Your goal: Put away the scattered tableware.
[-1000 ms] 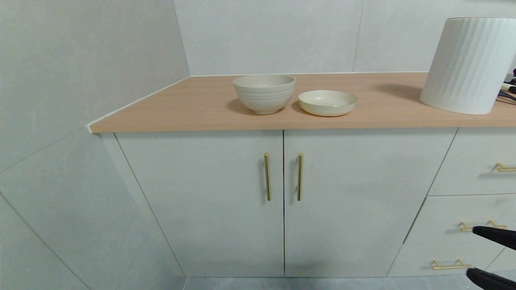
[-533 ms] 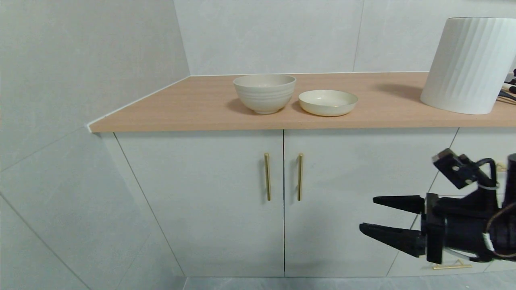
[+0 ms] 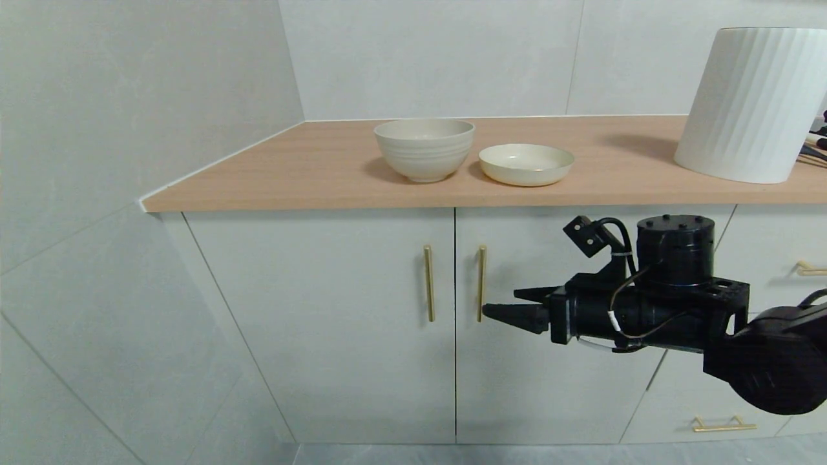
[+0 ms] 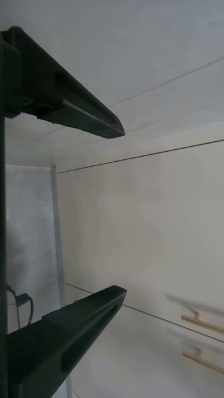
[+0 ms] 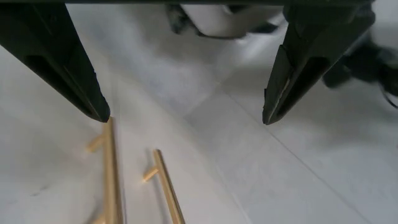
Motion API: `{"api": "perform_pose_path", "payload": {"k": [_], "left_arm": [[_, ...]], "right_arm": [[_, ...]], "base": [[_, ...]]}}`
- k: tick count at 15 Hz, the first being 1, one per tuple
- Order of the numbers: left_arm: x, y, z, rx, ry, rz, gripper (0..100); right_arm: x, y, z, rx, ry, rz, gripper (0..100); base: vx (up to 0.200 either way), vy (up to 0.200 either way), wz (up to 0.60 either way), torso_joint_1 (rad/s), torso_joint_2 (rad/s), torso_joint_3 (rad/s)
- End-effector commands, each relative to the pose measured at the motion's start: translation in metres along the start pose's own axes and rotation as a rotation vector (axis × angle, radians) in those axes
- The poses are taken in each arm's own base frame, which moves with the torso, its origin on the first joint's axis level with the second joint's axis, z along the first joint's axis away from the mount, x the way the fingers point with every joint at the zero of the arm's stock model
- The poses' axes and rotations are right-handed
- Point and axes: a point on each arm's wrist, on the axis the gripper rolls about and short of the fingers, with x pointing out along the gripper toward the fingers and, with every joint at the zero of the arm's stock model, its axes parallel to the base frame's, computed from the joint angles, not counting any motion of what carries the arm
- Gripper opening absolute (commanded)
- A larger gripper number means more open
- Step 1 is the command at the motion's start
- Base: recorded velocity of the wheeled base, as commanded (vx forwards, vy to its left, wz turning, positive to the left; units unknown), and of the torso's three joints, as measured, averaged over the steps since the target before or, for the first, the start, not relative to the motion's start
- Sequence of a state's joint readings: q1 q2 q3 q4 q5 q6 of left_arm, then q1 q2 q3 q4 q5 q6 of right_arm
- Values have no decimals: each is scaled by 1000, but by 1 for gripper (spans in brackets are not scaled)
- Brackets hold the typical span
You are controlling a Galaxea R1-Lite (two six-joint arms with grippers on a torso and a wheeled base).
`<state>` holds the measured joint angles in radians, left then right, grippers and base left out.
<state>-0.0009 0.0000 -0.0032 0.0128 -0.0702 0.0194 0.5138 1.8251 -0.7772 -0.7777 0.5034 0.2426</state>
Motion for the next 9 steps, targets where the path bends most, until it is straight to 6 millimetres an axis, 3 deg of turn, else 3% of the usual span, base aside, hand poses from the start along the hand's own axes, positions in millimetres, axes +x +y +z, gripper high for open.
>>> {"api": "perform_pose_path", "payload": {"k": [1, 9], "left_arm": [[0, 0, 0, 1, 0, 1, 100], [0, 0, 0, 1, 0, 1, 100]], "right_arm": [[16, -3, -9, 11, 18, 17, 100], [43, -22, -19, 48, -58, 34, 100]], "base": [[0, 0, 0, 0, 0, 0], [0, 0, 0, 0, 0, 0]]}}
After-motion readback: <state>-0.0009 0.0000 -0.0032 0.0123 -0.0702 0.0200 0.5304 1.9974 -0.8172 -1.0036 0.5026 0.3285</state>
